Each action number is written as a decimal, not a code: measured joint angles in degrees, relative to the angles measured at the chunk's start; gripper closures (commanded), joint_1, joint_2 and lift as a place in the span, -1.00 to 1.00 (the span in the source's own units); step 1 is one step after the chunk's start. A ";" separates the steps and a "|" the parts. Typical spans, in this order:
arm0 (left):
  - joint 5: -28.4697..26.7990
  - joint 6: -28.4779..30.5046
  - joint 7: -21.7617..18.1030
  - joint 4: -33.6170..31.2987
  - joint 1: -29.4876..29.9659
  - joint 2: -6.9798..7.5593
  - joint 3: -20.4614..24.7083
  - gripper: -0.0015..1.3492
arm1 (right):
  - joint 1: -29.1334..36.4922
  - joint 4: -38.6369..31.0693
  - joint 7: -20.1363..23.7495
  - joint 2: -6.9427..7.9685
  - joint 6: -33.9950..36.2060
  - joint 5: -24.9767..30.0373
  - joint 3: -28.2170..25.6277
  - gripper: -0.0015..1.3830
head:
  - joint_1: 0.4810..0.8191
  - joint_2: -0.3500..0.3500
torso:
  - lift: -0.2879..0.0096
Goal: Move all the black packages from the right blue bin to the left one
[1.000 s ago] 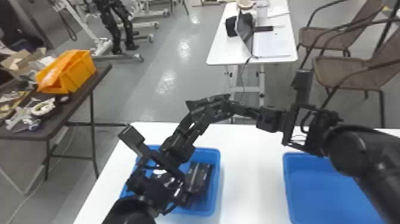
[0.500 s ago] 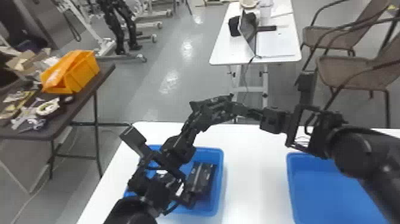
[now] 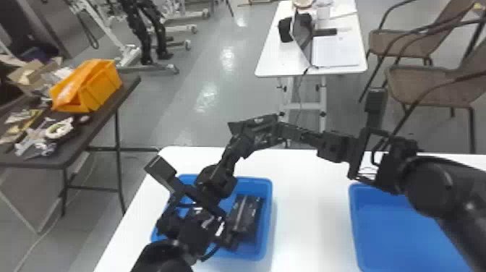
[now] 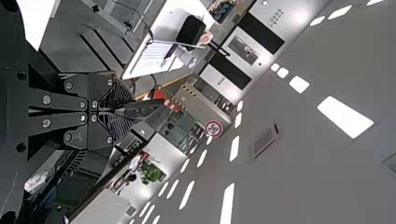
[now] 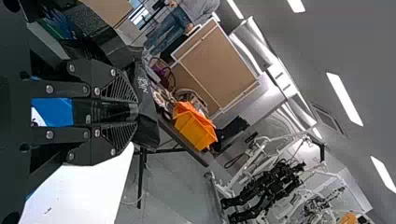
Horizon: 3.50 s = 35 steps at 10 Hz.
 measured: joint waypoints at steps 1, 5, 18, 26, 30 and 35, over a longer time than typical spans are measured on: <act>-2.45 -0.28 -0.06 -0.23 0.46 -0.12 1.21 0.82 | 1.26 -1.62 -0.18 0.03 -0.05 2.60 -2.06 -0.96 | 0.23 0.75 | 0.65; -30.81 0.35 -0.50 -3.24 6.63 -1.87 9.40 0.82 | 12.93 -14.38 -3.71 0.49 2.10 14.66 -16.35 -0.65 | 0.27 0.65 | 0.65; -38.35 -9.80 -7.10 -7.19 5.76 -5.77 11.38 -0.83 | 40.64 -35.81 -14.26 2.61 -17.92 32.14 -25.38 -0.64 | 0.27 0.19 | 0.65; -42.29 -20.48 -0.14 -9.41 26.90 -5.78 12.12 -0.89 | 66.66 -48.01 -15.00 4.13 -22.38 45.99 -27.91 -0.64 | 0.27 0.26 | 0.65; -42.24 -20.09 0.01 -9.25 25.08 -5.77 11.41 -0.89 | 65.40 -48.00 -14.65 4.13 -21.88 47.65 -27.96 -0.64 | 0.27 0.22 | 0.65; -42.05 -20.04 0.01 -9.00 24.28 -5.77 11.22 -0.88 | 65.03 -47.99 -14.33 4.13 -21.55 48.25 -27.91 -0.64 | 0.27 0.22 | 0.65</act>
